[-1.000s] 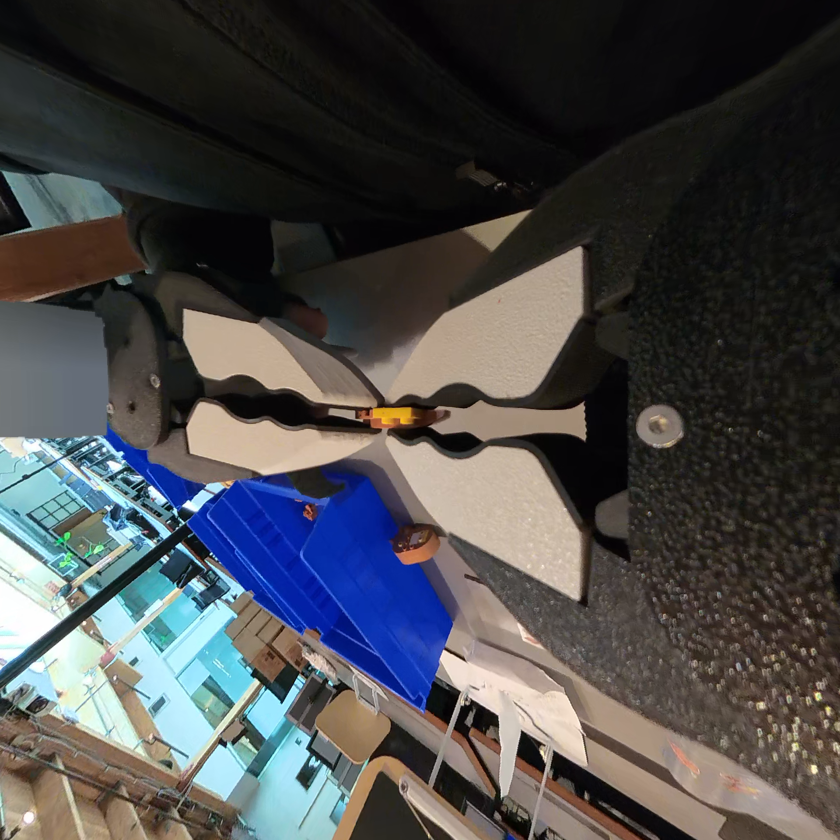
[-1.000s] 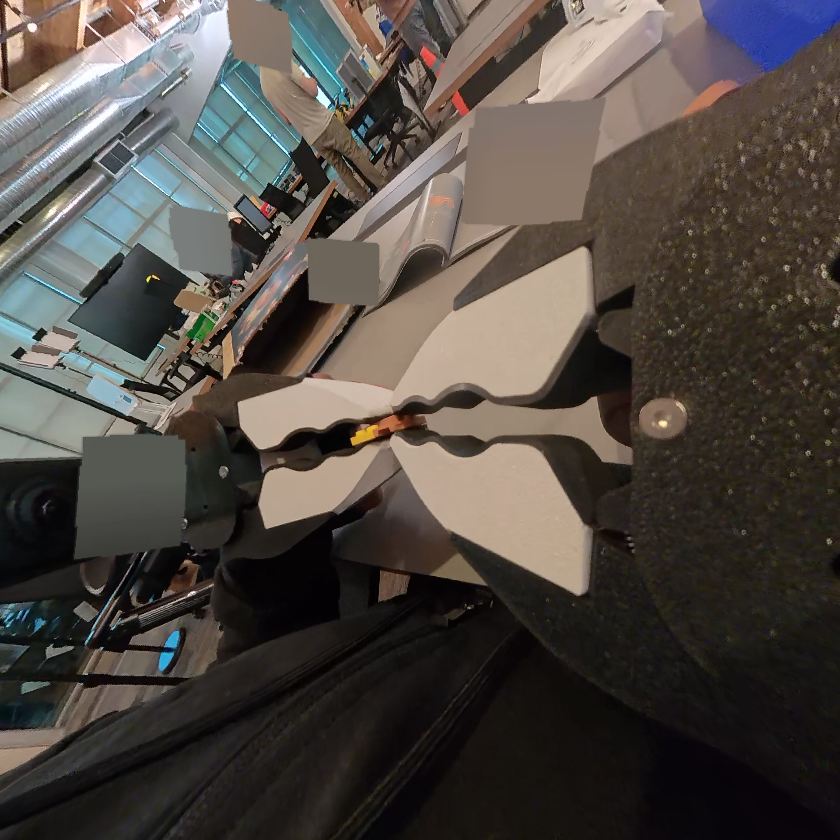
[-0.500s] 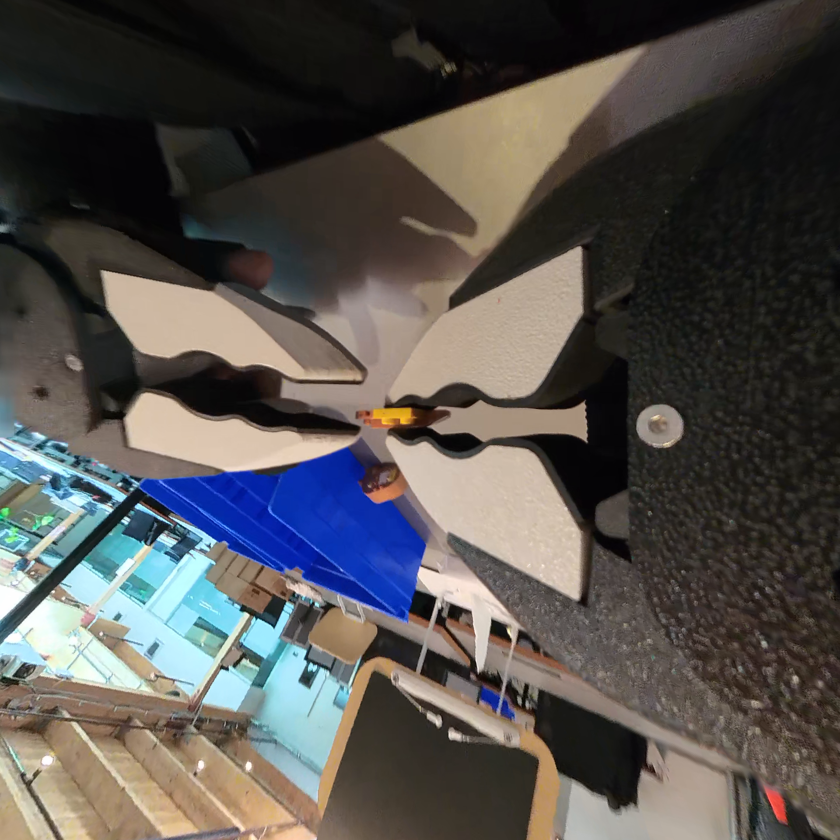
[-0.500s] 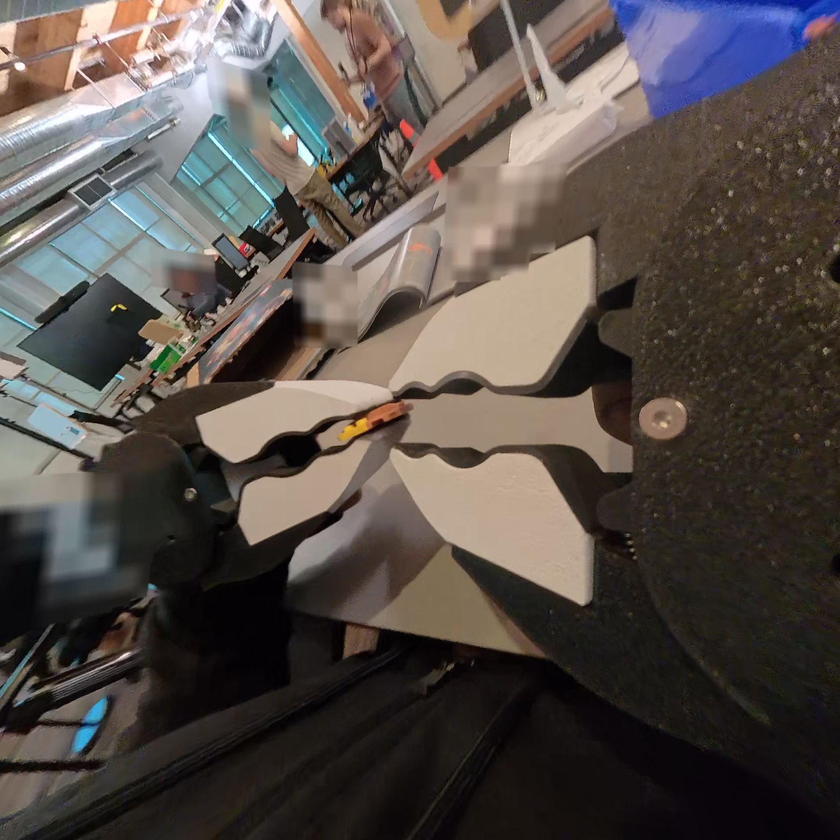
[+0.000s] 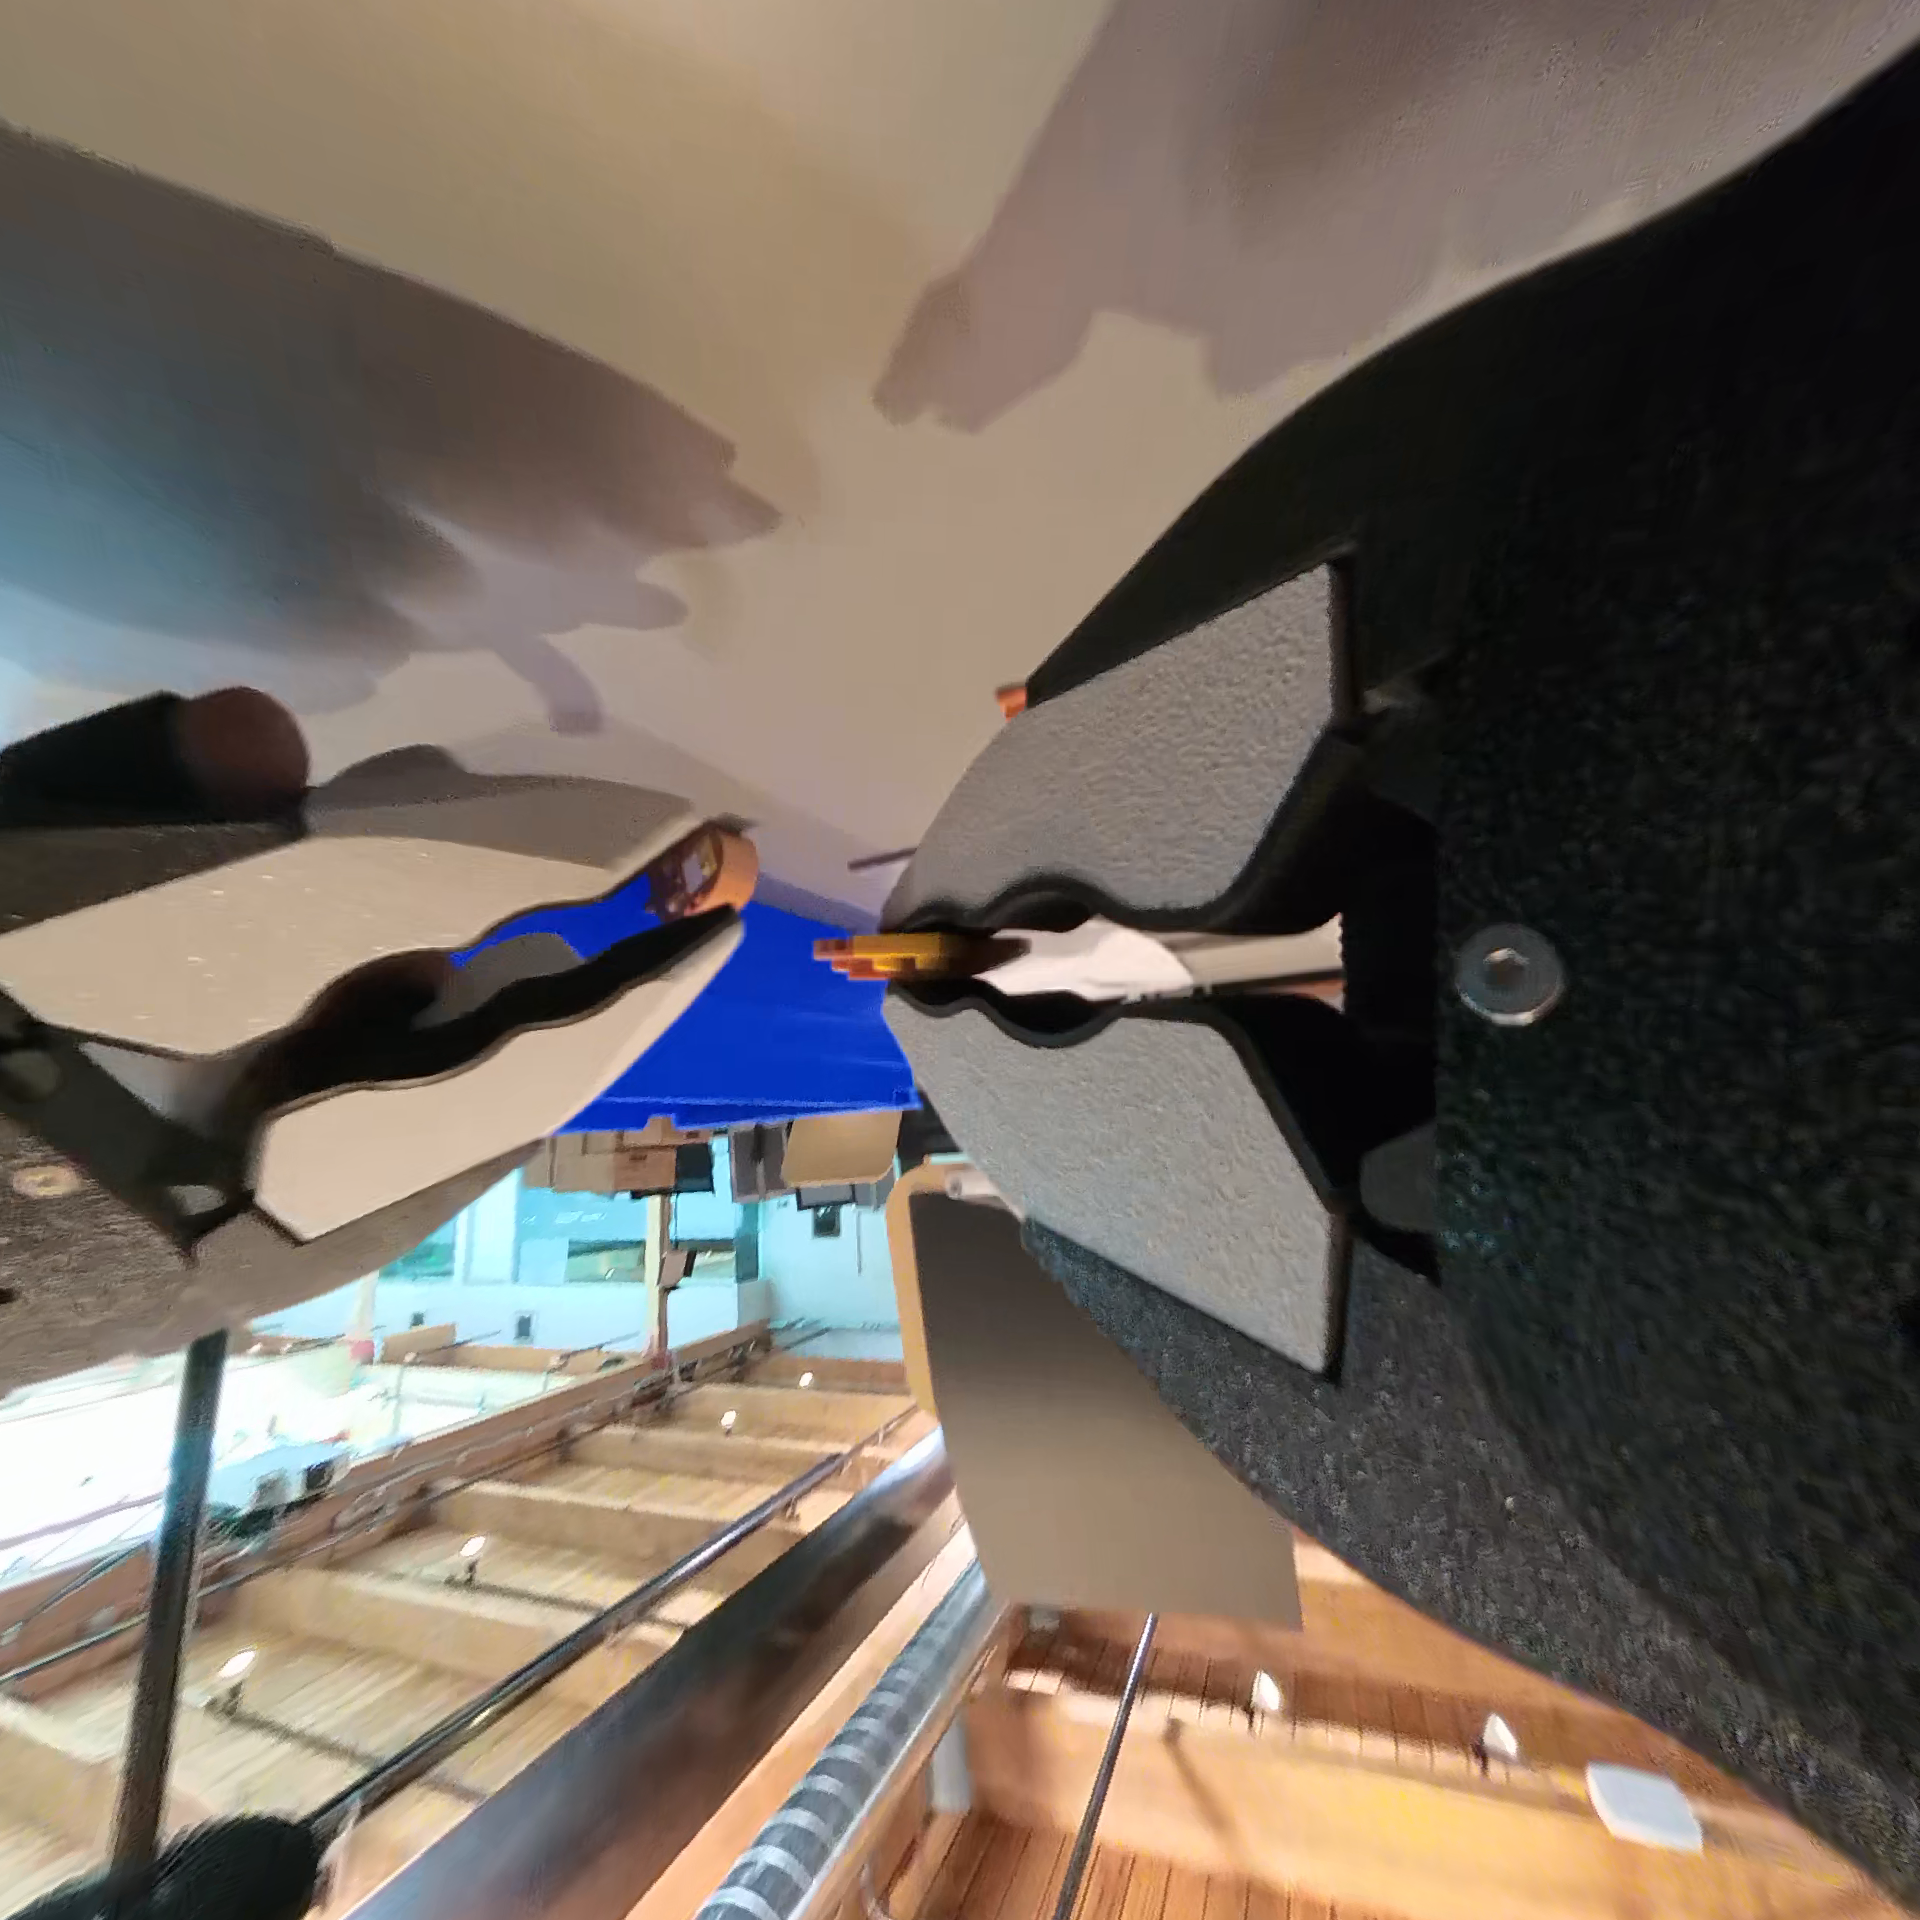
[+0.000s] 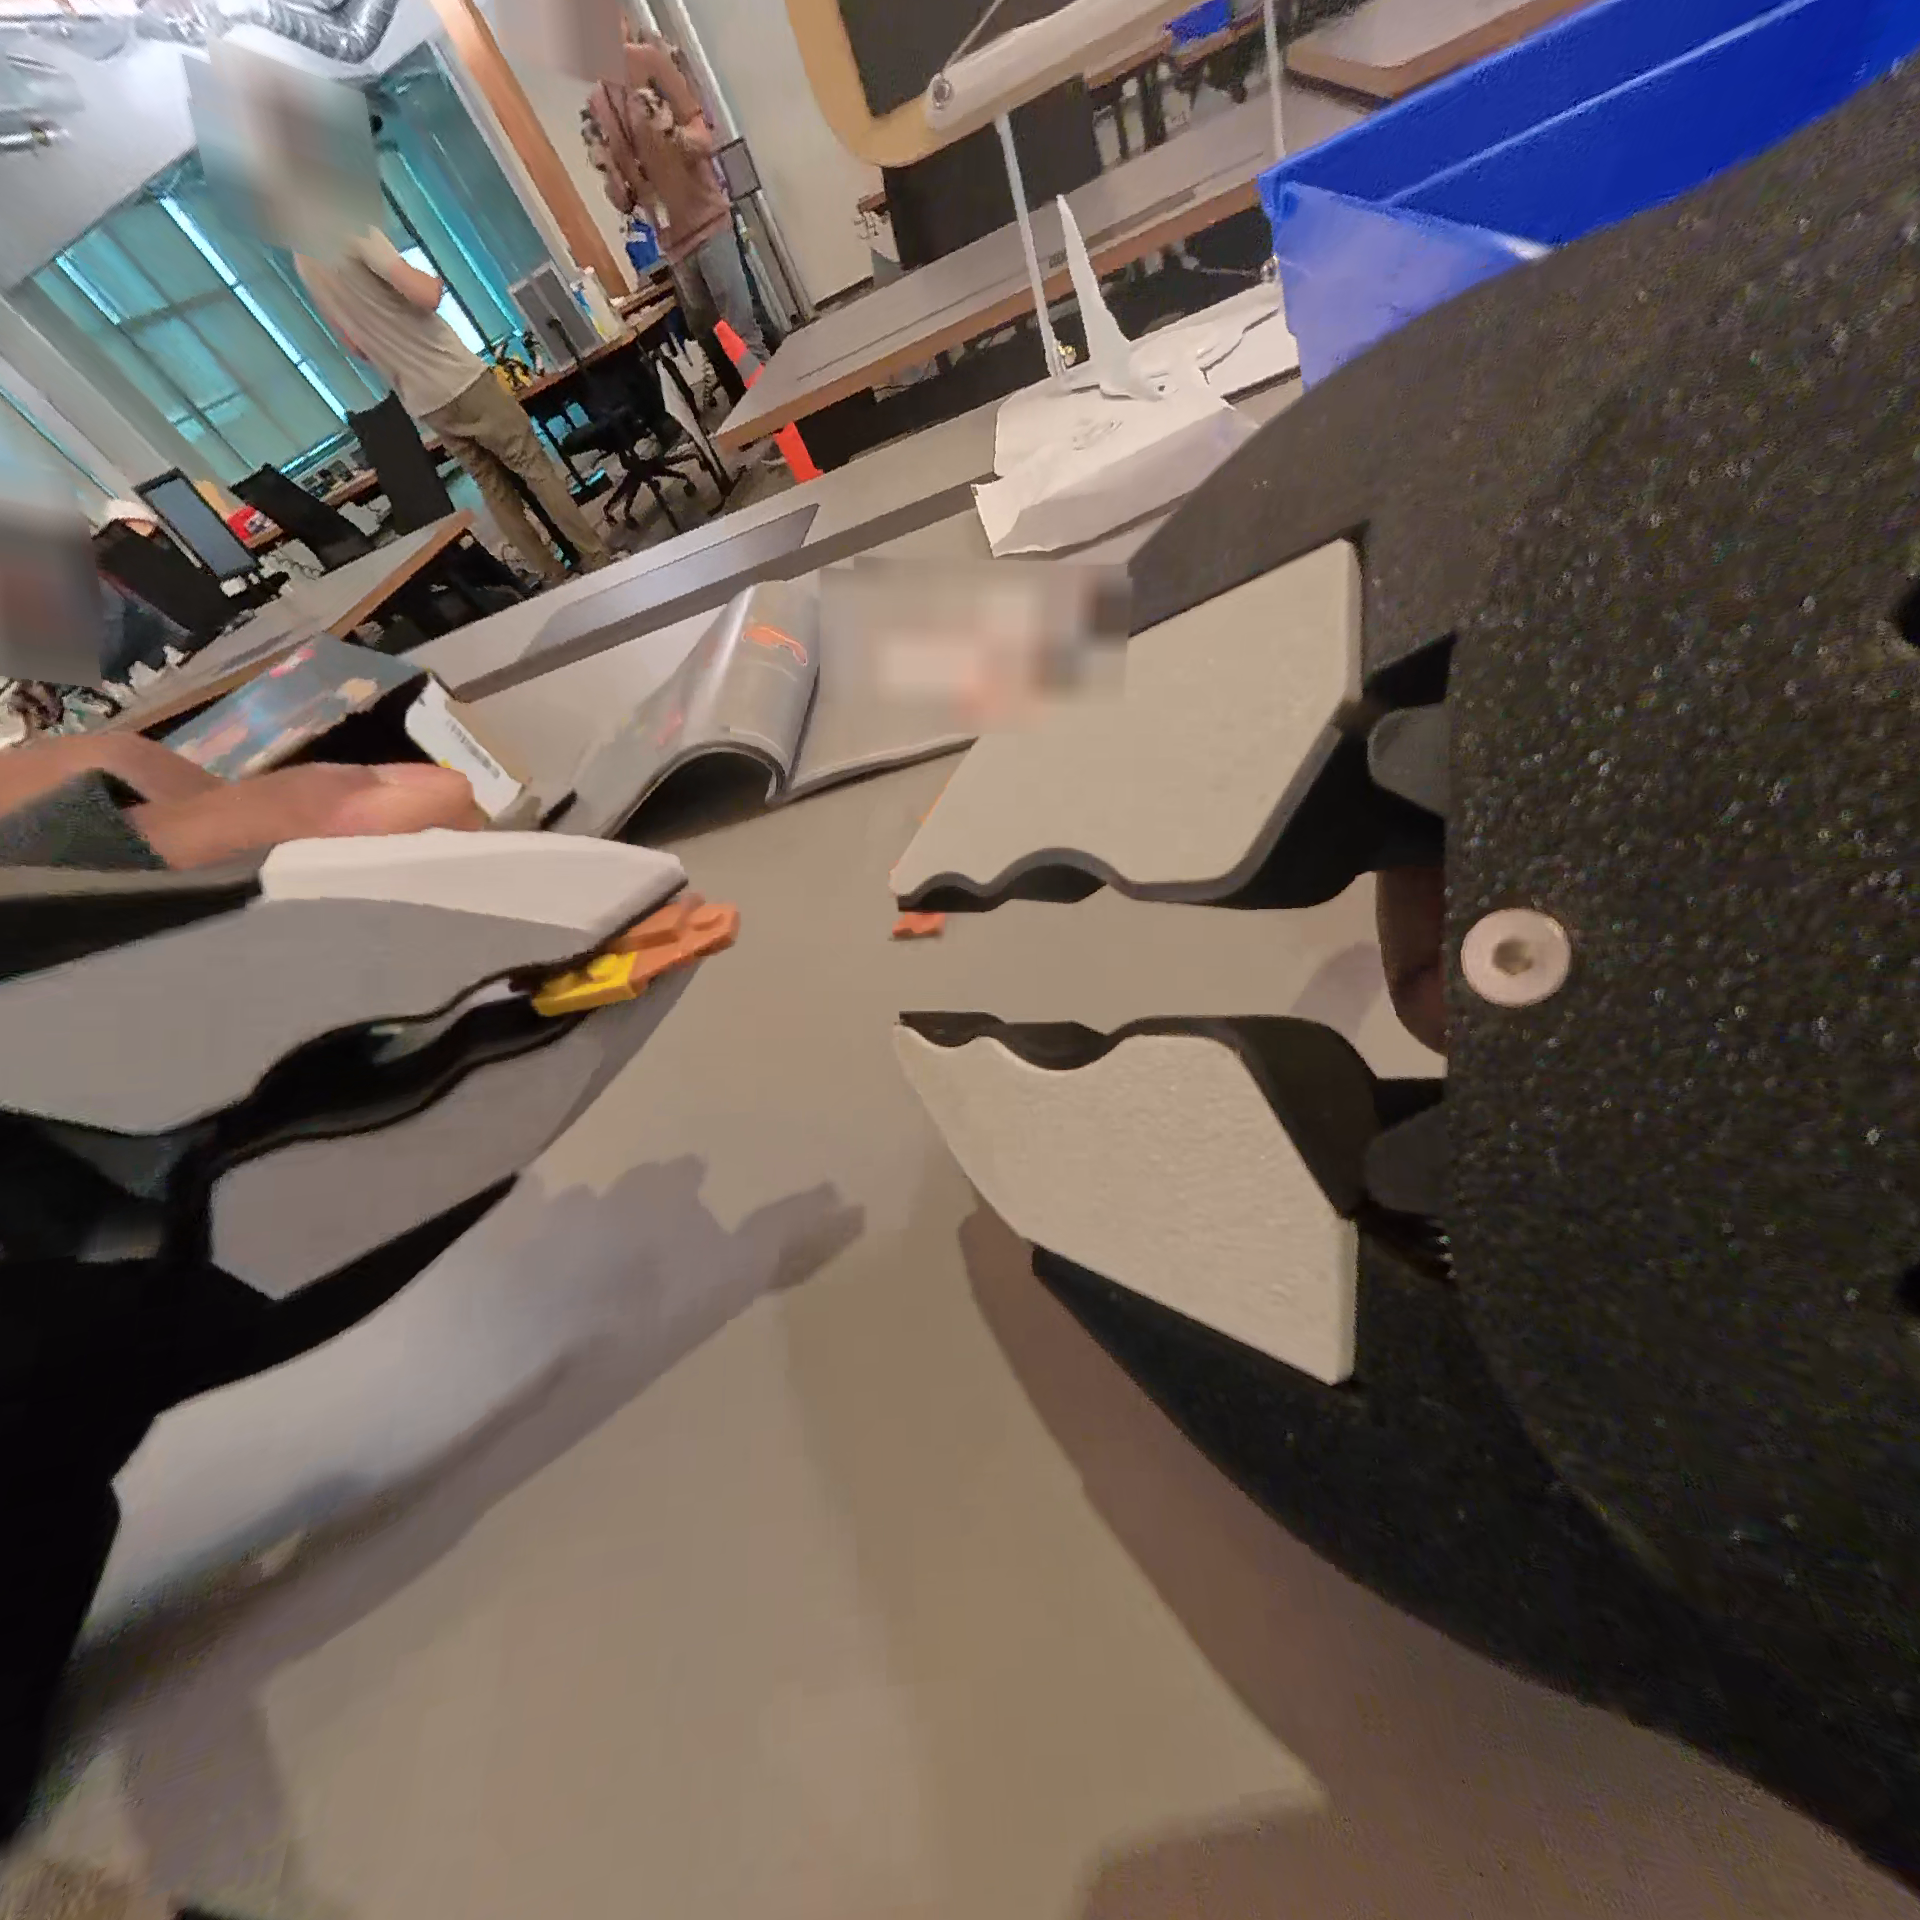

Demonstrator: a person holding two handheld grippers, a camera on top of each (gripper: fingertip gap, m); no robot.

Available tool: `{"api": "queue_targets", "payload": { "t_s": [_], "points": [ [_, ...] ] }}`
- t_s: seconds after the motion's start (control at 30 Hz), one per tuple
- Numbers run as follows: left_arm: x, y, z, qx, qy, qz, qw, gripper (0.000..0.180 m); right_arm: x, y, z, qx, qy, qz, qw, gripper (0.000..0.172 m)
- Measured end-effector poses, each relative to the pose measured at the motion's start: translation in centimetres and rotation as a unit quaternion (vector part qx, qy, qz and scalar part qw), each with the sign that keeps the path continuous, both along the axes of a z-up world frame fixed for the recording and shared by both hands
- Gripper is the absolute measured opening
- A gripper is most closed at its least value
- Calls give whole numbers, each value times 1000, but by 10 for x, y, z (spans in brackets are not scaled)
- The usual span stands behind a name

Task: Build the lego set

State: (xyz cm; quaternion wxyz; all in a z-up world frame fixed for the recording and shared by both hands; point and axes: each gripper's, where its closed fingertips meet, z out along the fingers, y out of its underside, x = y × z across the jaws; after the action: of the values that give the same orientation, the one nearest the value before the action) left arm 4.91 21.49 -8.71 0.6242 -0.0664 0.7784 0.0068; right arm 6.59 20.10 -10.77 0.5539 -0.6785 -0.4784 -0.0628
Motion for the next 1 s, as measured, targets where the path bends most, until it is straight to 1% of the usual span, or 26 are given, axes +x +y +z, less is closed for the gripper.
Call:
{"api": "queue_targets", "payload": {
  "t_s": [0.03,0.13,0.27,0.3,0.37,0.43,0.5,0.63,0.87,0.93,1.0],
  "points": [
    [3,5,2,11,-10,-6,1000,6,-1,8,1,1,14,-8,1000,18],
    [13,23,4,33,-40,-7,999,6,-1,30,1,-10,67,-34,997,18],
    [21,48,-8,19,-55,5,998,6,2,48,-2,-32,128,-49,990,16],
    [22,54,-9,12,-68,8,998,6,2,51,-4,-40,141,-48,988,16],
    [22,63,-13,-16,-76,18,997,6,3,55,-6,-56,169,-50,983,16],
    [21,69,-13,-63,-85,24,994,6,4,57,-9,-70,194,-49,977,15],
    [22,74,-15,-104,-88,31,990,6,6,59,-9,-73,204,-51,975,14],
    [22,86,-20,-158,-88,47,982,6,10,62,-7,-82,226,-54,969,13],
    [17,100,-17,-208,-97,66,971,6,17,66,-7,-130,278,-54,950,13],
    [14,103,-18,-224,-95,71,967,6,20,70,-8,-157,303,-56,938,13],
    [13,108,-19,-229,-95,79,966,6,26,74,-9,-187,337,-61,921,12]
  ]
}}
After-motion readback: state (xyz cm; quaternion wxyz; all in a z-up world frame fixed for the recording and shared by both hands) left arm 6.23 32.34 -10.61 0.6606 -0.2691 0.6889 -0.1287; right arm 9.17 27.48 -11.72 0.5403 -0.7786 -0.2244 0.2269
